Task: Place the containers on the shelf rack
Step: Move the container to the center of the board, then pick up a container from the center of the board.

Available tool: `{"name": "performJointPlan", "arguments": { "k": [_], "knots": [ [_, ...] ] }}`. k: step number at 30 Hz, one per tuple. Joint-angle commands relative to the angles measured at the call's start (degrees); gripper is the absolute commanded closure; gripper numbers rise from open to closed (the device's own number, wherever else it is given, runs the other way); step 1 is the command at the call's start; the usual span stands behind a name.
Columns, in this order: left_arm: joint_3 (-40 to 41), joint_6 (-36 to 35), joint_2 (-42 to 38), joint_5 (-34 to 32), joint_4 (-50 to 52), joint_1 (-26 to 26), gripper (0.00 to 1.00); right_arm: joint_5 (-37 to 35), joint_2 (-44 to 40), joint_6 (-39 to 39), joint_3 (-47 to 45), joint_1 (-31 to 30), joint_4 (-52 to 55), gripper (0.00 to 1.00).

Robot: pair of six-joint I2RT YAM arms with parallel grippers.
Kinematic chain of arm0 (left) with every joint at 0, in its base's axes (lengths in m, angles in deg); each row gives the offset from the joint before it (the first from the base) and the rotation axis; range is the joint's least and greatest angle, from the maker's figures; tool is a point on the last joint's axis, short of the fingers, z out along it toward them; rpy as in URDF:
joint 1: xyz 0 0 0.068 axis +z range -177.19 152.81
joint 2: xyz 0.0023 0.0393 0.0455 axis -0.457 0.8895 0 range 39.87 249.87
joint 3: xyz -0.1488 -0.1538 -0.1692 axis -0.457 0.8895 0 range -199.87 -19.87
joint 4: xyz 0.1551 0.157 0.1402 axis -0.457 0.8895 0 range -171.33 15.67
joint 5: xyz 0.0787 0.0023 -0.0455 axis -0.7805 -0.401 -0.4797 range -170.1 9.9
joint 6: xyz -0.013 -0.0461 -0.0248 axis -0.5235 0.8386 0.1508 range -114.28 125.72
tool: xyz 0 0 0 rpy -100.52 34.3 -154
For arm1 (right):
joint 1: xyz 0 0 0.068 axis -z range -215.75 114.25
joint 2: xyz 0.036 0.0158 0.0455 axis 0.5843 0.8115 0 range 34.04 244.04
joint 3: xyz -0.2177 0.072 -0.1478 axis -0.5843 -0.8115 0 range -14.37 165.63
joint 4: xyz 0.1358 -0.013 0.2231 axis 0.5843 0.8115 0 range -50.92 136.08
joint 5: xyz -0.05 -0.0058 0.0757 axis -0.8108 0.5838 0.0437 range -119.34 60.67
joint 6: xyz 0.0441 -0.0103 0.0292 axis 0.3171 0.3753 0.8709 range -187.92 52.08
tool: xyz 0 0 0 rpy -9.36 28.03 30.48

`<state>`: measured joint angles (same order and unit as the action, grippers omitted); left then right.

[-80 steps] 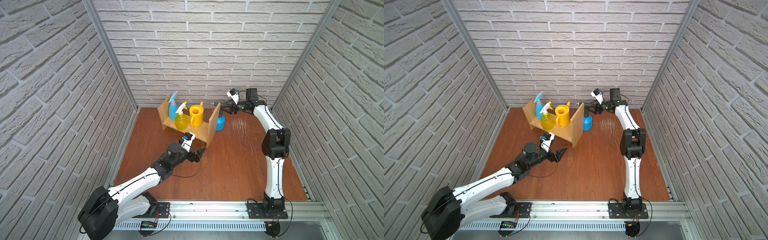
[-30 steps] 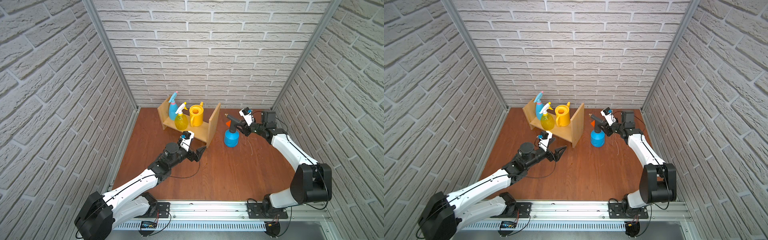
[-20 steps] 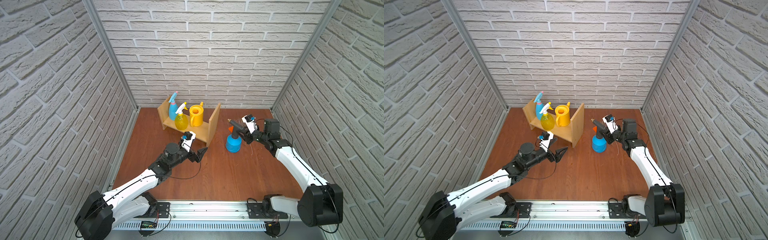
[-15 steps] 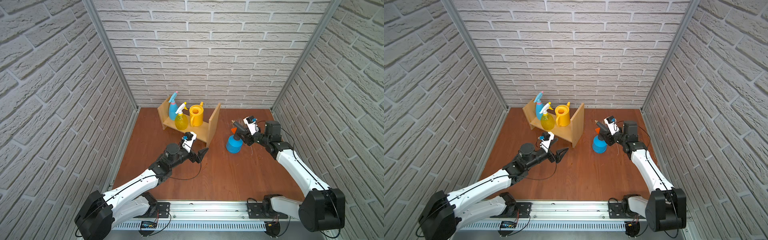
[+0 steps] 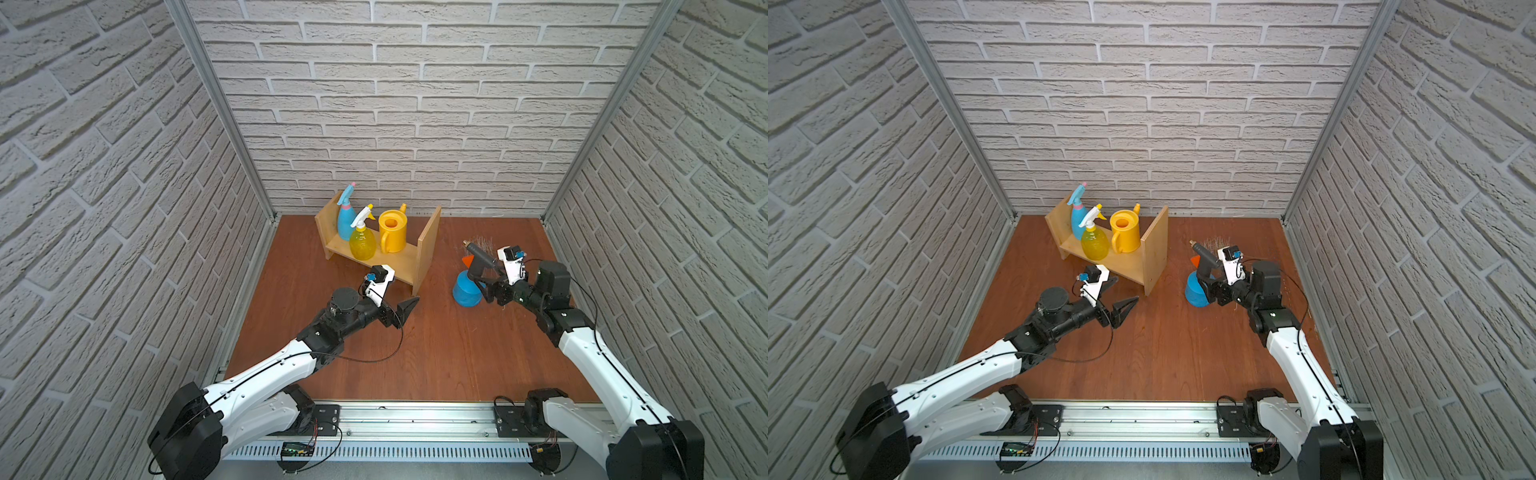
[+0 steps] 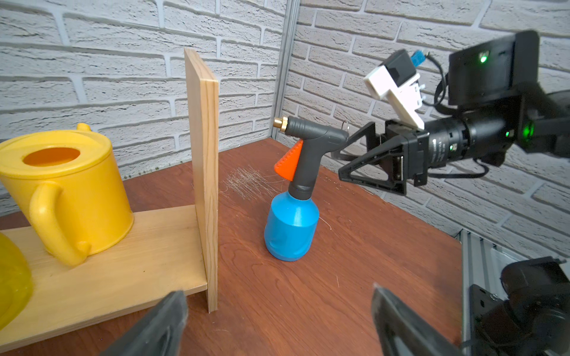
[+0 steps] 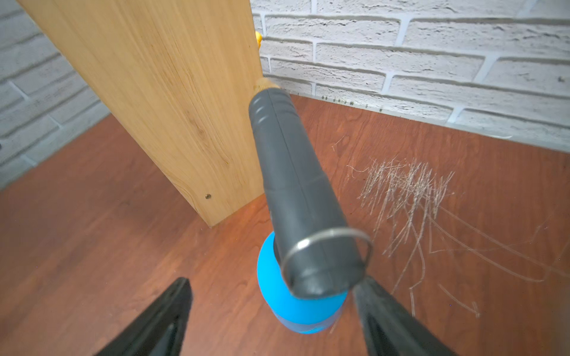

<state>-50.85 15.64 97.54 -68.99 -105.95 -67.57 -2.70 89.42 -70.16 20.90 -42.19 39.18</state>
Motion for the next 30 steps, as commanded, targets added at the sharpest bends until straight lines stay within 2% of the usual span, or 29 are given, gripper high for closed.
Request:
{"name": "performJointPlan", "arguments": {
  "k": [1,4,12,16,20,24,30],
  "knots": [
    [-0.3,-0.3,-1.6,1.2,-4.7,-1.0,0.02,-3.9,-5.0,6.2,-7.6,-0.2,-13.7,0.01],
    [1.4,0.9,-2.3,0.5,-6.6,-1.4,0.02,-7.3,-4.7,8.6,-12.0,-0.1,-22.8,0.01],
    [2.0,-0.1,-4.2,-1.0,-5.6,-1.4,0.02,0.2,11.6,8.5,-7.6,0.1,-35.8,0.01],
    [2.4,-0.1,-5.9,-1.2,-3.7,-1.4,0.02,3.6,16.5,7.3,-3.8,0.4,-34.7,0.15],
    [3.0,-0.4,-8.4,-2.1,-1.7,-1.4,0.02,5.6,17.9,7.5,-3.5,1.3,-36.1,0.25],
    [3.2,-1.5,-9.7,-3.1,-0.6,-1.3,0.02,10.6,20.2,8.0,-1.6,2.0,-36.8,0.34],
    [1.8,-1.7,-8.6,-2.0,0.3,-1.0,0.02,13.4,22.8,8.6,0.9,2.6,-37.4,0.56]
  ]
}}
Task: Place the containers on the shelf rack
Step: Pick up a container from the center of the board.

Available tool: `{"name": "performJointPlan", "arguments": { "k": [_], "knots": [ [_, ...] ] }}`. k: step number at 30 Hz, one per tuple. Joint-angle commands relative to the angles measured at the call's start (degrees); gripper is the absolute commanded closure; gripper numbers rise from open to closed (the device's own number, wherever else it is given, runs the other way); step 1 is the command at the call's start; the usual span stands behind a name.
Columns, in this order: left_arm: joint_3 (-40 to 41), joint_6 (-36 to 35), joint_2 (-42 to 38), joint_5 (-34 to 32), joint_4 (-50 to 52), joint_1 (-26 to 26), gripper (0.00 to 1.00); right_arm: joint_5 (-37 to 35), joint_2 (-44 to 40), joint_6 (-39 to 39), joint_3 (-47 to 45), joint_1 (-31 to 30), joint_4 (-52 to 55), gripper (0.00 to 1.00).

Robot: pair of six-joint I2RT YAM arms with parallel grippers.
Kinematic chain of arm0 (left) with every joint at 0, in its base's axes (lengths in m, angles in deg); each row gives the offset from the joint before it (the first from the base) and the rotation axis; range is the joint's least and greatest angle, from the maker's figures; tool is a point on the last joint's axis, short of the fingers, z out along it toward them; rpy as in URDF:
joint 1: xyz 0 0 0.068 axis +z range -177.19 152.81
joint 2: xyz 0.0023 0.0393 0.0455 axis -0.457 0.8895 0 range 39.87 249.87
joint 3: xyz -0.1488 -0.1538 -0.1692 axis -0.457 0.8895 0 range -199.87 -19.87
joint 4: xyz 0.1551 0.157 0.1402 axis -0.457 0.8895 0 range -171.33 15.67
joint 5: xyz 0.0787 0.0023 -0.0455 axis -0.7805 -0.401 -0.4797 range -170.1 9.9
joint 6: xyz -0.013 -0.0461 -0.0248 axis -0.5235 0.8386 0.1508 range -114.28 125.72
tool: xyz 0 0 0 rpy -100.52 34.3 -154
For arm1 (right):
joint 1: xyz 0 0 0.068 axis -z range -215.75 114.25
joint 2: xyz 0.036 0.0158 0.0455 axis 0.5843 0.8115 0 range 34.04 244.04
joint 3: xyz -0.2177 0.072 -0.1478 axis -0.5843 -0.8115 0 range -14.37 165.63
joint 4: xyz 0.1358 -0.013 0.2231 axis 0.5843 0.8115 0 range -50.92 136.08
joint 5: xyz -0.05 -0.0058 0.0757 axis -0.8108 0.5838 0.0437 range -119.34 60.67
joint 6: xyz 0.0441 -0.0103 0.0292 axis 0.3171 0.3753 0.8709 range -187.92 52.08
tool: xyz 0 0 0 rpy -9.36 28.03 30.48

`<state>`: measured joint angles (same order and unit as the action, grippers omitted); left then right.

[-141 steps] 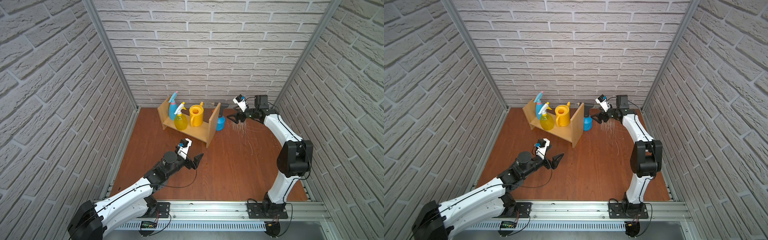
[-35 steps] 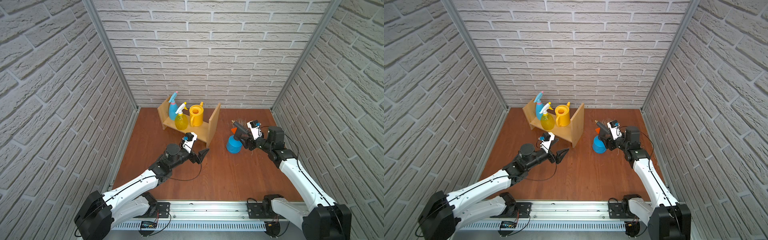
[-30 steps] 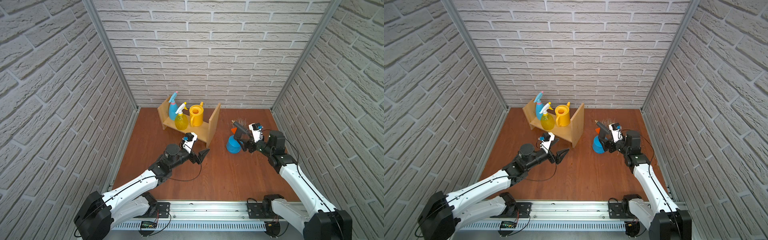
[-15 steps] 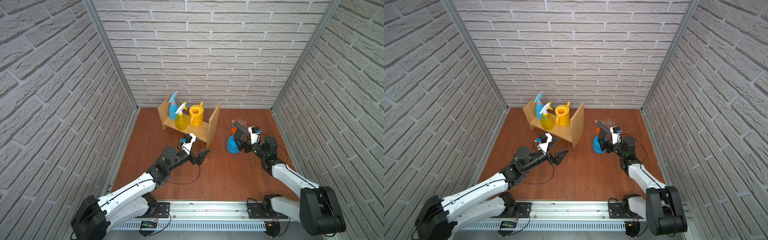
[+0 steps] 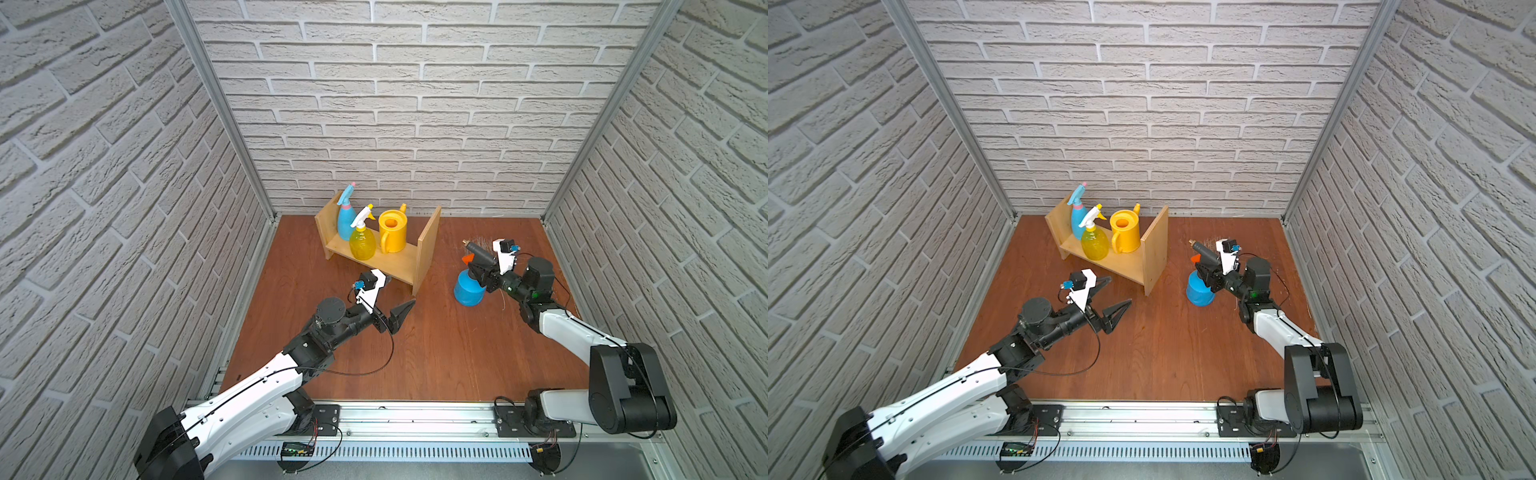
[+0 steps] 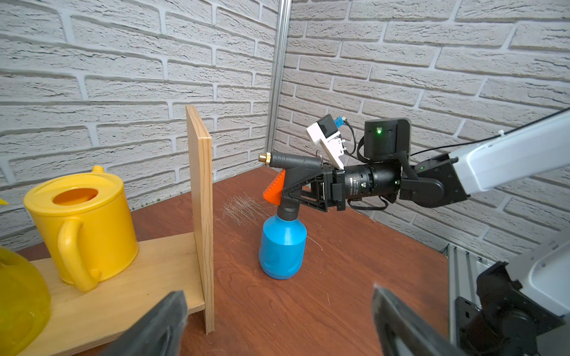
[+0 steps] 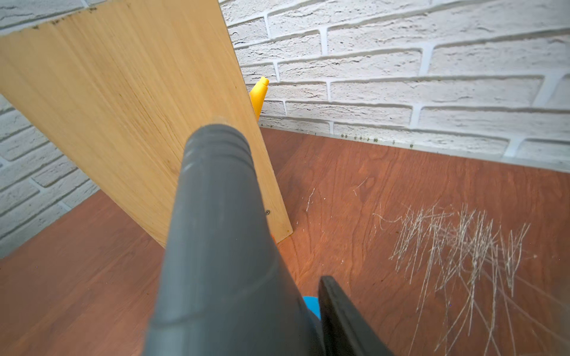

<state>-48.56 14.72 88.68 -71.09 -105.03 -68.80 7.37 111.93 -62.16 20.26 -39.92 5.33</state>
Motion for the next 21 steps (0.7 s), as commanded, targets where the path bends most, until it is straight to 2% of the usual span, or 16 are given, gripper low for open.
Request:
{"name": "performJointPlan", "arguments": {
  "k": [1,3,5,11,13,17,21],
  "knots": [
    [-0.8,-0.9,0.3,0.4,-0.4,0.2,0.02,3.8,0.5,0.6,1.7,0.4,-3.6,0.60],
    [-1.6,-1.6,0.2,0.7,0.8,0.2,0.02,4.7,0.2,0.4,2.2,0.6,-2.8,0.72],
    [-2.4,-2.9,-0.3,1.0,3.0,0.3,0.02,6.2,-0.8,-0.6,3.2,0.6,-0.3,0.79],
    [-5.0,-7.7,-2.9,2.5,10.1,0.7,0.02,12.9,-6.9,-6.7,7.2,0.5,15.3,0.88],
    [-6.0,-8.6,-3.4,4.5,12.0,1.3,0.02,16.8,-9.5,-9.1,9.0,0.1,22.8,0.96],
    [-6.3,-6.0,-3.7,11.7,11.2,3.9,0.02,19.1,-17.2,-15.2,9.2,-4.1,36.2,0.96],
    [-4.5,2.3,-0.4,24.7,2.1,8.4,0.02,19.6,-23.3,-22.9,8.9,-11.4,47.3,0.96]
  ]
}}
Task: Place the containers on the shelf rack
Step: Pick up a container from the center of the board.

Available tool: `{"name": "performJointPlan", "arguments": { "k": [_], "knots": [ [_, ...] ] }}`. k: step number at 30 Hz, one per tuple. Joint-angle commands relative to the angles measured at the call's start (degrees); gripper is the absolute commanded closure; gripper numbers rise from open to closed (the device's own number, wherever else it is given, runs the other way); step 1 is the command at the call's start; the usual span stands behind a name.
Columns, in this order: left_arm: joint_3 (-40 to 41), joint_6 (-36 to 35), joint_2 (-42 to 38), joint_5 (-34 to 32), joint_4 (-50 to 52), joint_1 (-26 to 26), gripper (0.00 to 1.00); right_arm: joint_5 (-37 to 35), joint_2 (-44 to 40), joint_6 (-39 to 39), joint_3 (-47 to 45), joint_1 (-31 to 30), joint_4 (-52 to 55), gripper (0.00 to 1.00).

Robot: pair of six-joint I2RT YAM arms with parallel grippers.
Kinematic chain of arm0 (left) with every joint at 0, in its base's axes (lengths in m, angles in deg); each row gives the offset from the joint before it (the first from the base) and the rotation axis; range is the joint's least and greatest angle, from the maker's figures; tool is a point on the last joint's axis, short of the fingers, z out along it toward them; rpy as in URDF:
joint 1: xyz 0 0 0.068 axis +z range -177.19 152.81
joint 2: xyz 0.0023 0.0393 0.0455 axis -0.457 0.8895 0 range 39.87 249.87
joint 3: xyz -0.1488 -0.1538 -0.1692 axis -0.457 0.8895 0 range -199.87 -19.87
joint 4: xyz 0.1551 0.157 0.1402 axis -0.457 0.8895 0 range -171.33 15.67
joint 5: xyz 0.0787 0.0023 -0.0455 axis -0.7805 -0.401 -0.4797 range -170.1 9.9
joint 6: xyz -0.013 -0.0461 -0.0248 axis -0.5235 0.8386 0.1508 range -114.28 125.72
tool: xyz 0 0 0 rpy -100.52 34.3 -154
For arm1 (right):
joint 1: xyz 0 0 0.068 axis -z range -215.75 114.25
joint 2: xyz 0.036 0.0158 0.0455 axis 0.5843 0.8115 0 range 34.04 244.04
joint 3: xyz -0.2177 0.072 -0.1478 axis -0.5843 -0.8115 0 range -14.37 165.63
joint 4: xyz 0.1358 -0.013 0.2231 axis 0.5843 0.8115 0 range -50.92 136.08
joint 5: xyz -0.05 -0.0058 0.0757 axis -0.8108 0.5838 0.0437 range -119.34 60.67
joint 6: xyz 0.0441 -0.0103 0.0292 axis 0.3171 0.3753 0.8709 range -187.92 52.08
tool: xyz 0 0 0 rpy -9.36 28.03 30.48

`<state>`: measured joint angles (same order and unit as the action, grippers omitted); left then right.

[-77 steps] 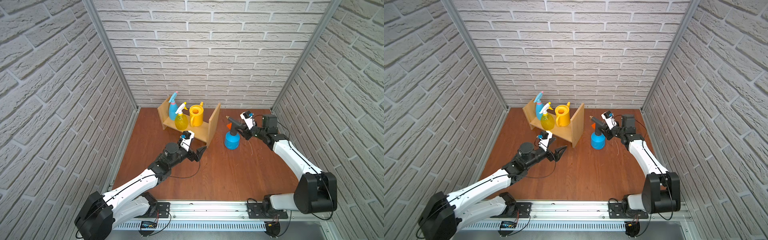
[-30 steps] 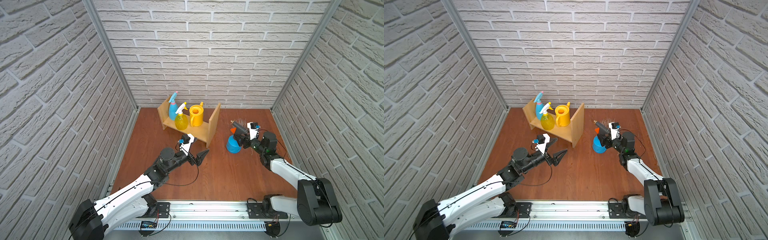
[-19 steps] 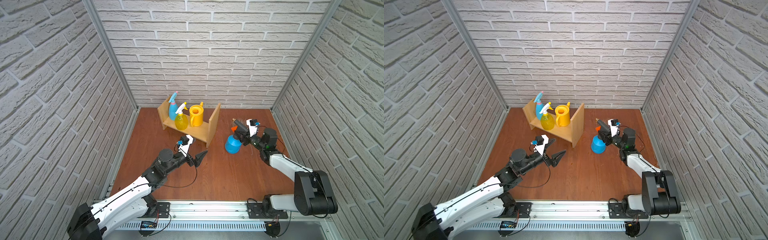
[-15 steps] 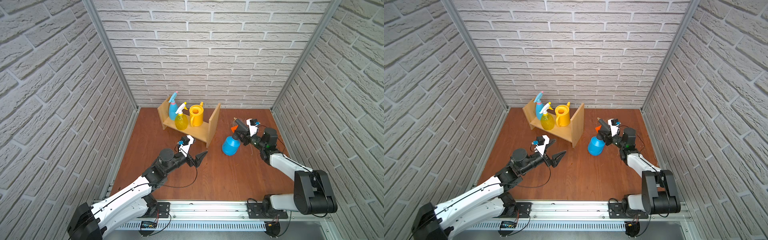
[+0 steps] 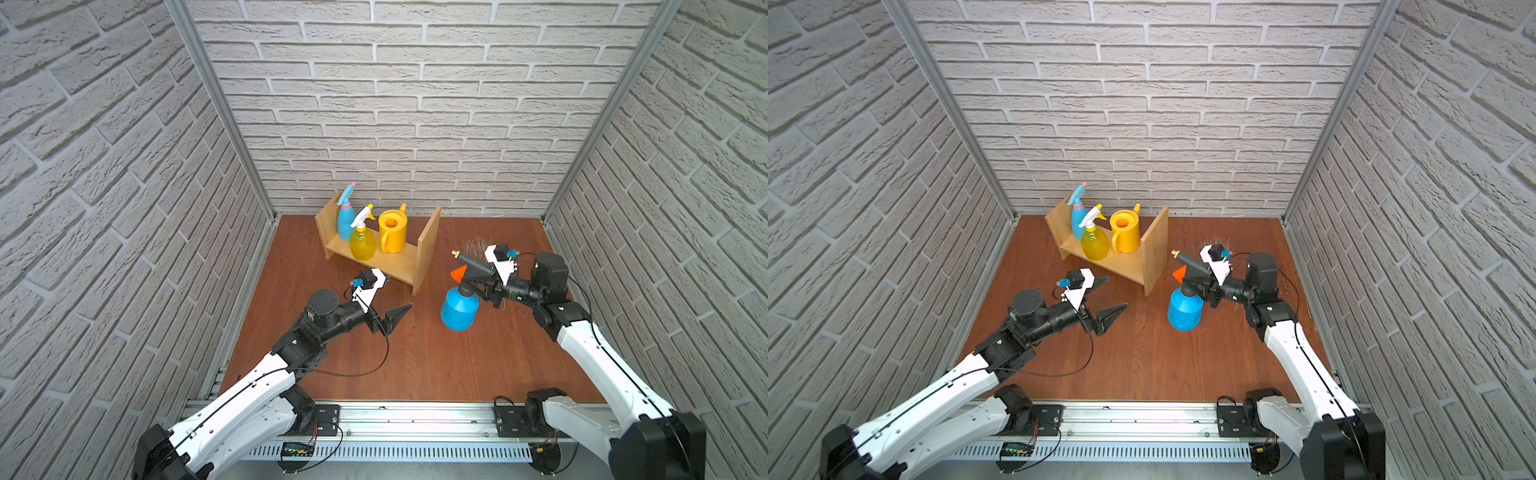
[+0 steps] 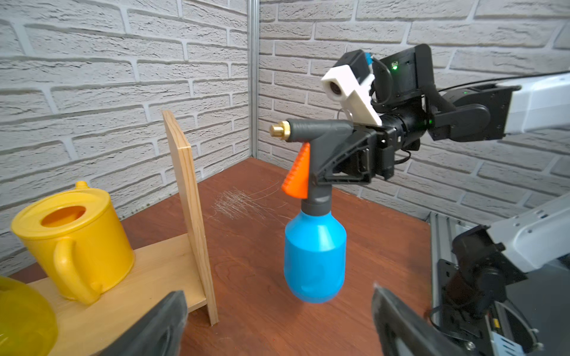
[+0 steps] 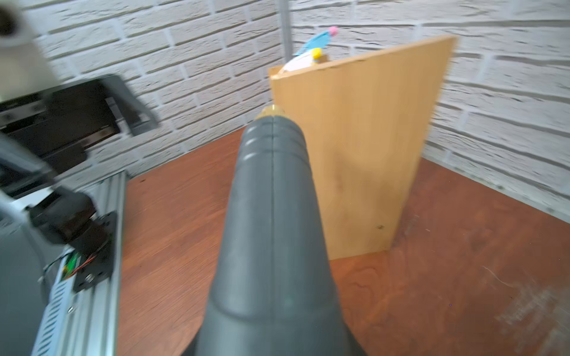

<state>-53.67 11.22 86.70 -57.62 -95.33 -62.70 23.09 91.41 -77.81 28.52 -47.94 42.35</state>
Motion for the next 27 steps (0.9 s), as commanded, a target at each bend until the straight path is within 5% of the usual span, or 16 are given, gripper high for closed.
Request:
{"name": "performJointPlan", "arguments": {
  "k": [1,7,20,27],
  "knots": [
    [0.7,7.8,3.2,14.2,-9.7,3.0,0.02,3.9,-3.6,-8.1,0.3,-5.0,11.4,0.96],
    [-4.1,7.8,9.9,25.6,-12.7,1.6,0.02,4.3,-5.0,-5.1,1.7,-11.9,12.2,0.96],
    [-11.0,2.8,11.6,25.5,-6.4,-3.1,0.03,2.4,2.2,-5.3,11.1,-21.9,10.4,0.96],
    [-12.7,1.9,11.3,25.2,-4.3,-3.2,0.20,1.9,3.9,-8.1,15.5,-23.3,14.4,0.96]
  ]
}}
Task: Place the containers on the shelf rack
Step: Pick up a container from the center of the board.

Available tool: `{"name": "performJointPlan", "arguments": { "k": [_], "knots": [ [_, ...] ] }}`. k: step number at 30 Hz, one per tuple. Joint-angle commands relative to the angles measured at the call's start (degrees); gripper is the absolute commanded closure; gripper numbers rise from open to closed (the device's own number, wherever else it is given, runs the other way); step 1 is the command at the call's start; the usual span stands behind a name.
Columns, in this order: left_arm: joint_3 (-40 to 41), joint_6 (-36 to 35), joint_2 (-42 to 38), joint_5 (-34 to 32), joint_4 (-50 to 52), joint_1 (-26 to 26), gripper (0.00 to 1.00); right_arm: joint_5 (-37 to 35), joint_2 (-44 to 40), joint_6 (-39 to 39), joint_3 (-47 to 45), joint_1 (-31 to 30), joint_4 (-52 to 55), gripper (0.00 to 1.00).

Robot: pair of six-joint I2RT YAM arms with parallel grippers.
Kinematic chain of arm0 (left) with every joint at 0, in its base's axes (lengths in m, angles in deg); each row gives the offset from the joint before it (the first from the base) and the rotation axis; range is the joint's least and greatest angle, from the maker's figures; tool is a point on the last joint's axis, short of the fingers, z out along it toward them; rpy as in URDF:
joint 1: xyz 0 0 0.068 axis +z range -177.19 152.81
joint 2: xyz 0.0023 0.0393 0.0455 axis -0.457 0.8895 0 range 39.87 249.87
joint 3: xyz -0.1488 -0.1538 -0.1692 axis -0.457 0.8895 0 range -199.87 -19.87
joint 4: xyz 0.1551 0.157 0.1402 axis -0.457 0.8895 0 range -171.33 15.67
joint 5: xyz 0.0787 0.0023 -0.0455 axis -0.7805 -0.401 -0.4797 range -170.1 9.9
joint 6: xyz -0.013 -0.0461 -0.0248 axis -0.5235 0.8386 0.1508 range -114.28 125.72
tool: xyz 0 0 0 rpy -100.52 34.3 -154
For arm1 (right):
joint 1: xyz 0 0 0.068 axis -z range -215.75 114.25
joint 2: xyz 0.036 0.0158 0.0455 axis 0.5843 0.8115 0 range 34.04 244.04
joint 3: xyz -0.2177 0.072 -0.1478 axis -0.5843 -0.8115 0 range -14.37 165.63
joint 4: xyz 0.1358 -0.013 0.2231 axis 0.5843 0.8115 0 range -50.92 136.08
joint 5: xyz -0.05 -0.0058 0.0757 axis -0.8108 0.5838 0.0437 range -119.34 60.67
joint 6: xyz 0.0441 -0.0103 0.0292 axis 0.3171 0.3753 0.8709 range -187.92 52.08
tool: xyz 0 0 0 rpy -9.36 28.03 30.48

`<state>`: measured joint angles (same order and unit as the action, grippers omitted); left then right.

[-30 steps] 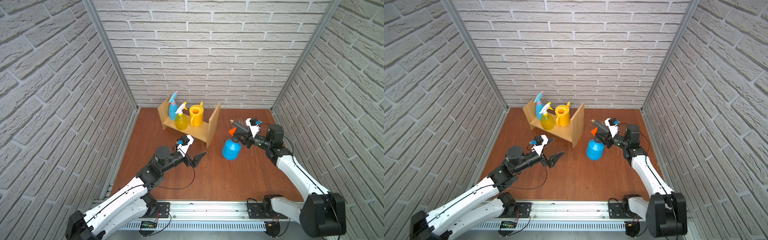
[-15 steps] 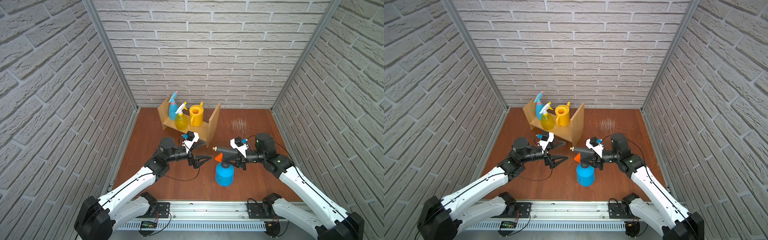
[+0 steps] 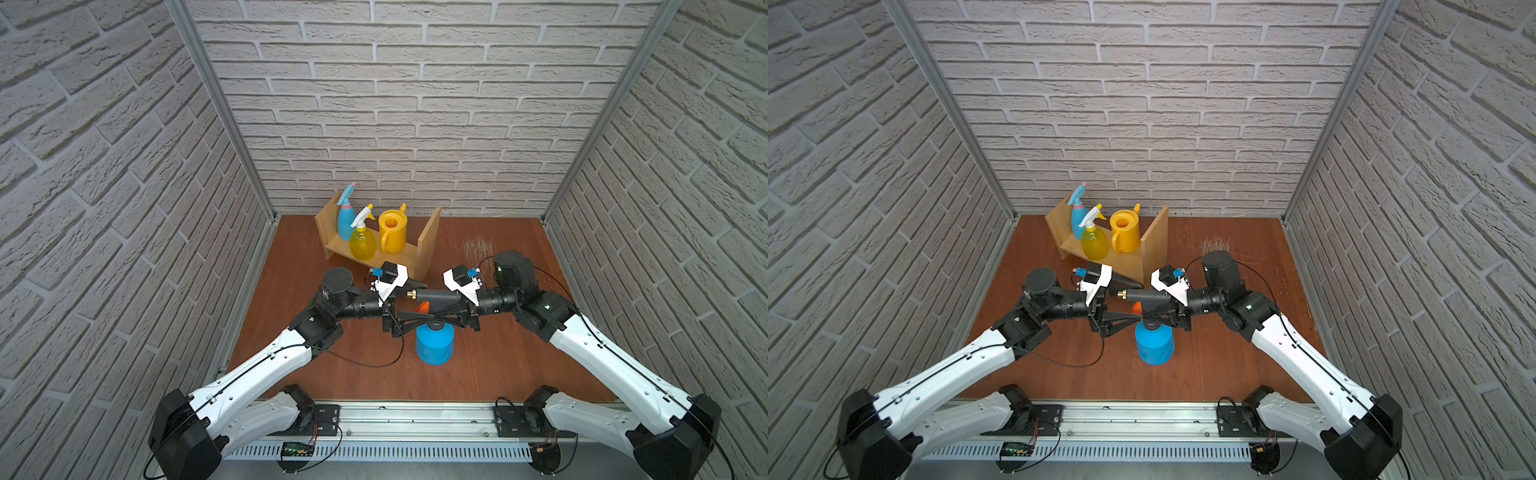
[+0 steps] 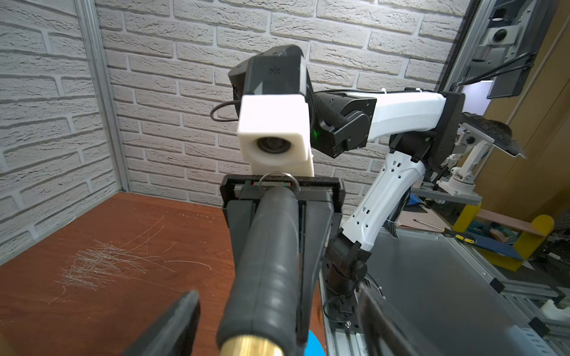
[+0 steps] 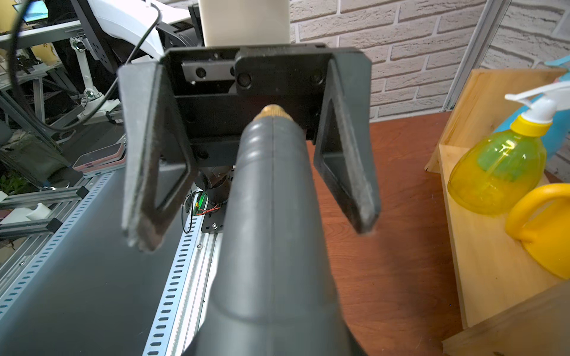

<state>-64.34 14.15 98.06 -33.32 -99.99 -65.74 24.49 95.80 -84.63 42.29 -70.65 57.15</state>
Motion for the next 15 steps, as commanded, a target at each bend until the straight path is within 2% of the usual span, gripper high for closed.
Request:
{"name": "performJointPlan", "arguments": {
  "k": [1,8,15],
  "knots": [
    [-2.1,-1.0,-0.1,0.9,0.2,-0.1,0.21,0.4,-0.4,-1.4,1.9,-0.7,-0.3,0.96],
    [-2.9,0.1,-0.5,0.8,-1.7,-0.4,0.28,-0.1,0.1,-1.9,2.8,-1.6,0.4,0.96],
    [-3.0,1.3,-0.6,0.9,-3.5,-0.8,0.42,-0.6,0.4,-2.4,3.3,-2.5,0.9,0.96]
  ]
}}
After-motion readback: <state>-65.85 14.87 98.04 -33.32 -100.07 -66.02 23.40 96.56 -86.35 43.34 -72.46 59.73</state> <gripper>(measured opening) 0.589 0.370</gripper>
